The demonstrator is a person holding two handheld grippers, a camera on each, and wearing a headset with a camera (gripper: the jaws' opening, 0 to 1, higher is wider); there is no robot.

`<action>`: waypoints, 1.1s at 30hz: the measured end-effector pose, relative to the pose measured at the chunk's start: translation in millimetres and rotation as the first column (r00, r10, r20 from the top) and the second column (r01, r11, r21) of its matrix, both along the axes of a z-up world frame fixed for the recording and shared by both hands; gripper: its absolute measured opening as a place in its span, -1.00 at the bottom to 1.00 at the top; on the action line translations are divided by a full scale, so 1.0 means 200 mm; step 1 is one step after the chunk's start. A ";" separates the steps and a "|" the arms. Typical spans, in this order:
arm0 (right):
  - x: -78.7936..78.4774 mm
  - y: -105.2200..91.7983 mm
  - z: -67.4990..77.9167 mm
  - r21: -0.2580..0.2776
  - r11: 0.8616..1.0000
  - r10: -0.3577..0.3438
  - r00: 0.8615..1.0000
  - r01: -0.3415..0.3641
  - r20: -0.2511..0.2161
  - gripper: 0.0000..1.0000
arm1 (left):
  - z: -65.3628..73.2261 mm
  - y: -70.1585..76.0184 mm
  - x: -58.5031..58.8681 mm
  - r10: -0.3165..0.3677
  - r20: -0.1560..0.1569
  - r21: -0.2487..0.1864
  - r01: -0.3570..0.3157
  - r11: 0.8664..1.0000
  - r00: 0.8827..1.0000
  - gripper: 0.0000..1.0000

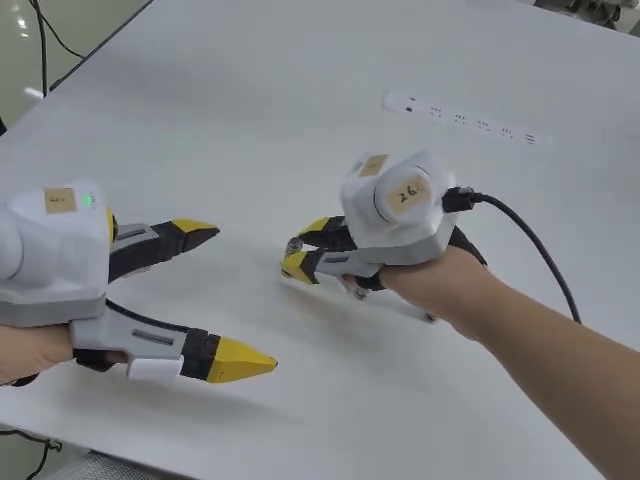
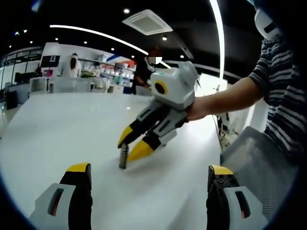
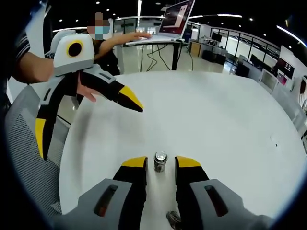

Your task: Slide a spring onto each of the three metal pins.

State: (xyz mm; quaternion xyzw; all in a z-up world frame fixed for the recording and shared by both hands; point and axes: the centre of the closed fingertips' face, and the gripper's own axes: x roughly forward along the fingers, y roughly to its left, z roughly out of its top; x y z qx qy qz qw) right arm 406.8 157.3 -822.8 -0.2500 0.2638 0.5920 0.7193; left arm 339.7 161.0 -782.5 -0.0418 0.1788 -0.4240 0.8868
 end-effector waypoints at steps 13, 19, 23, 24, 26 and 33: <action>-0.06 -0.12 0.20 0.134 0.991 -0.031 0.999 0.026 0.039 -0.47 | 0.05 -0.01 0.03 0.003 0.015 0.009 -0.003 1.000 1.000 0.96; -0.12 -0.23 0.30 0.227 0.974 -0.040 0.997 0.024 0.065 -0.32 | 0.07 -0.03 0.04 -0.005 0.022 0.009 0.005 1.000 1.000 0.96; -0.16 -0.29 0.34 0.274 0.961 -0.048 0.996 0.027 0.071 -0.16 | 0.08 -0.05 0.03 -0.012 0.029 0.011 0.012 1.000 0.999 0.96; -0.18 -0.31 0.35 0.288 0.957 -0.051 0.996 0.029 0.071 -0.11 | 0.09 -0.05 0.03 -0.017 0.033 0.012 0.016 1.000 0.999 0.96; -0.19 -0.34 0.37 0.302 0.953 -0.060 0.995 0.034 0.077 -0.01 | 0.10 -0.06 0.03 -0.020 0.036 0.015 0.019 1.000 0.999 0.96; -0.22 -0.50 0.38 0.348 0.933 -0.120 0.990 0.088 0.071 0.23 | 0.13 -0.07 0.04 -0.024 0.053 0.019 0.023 1.000 0.998 0.96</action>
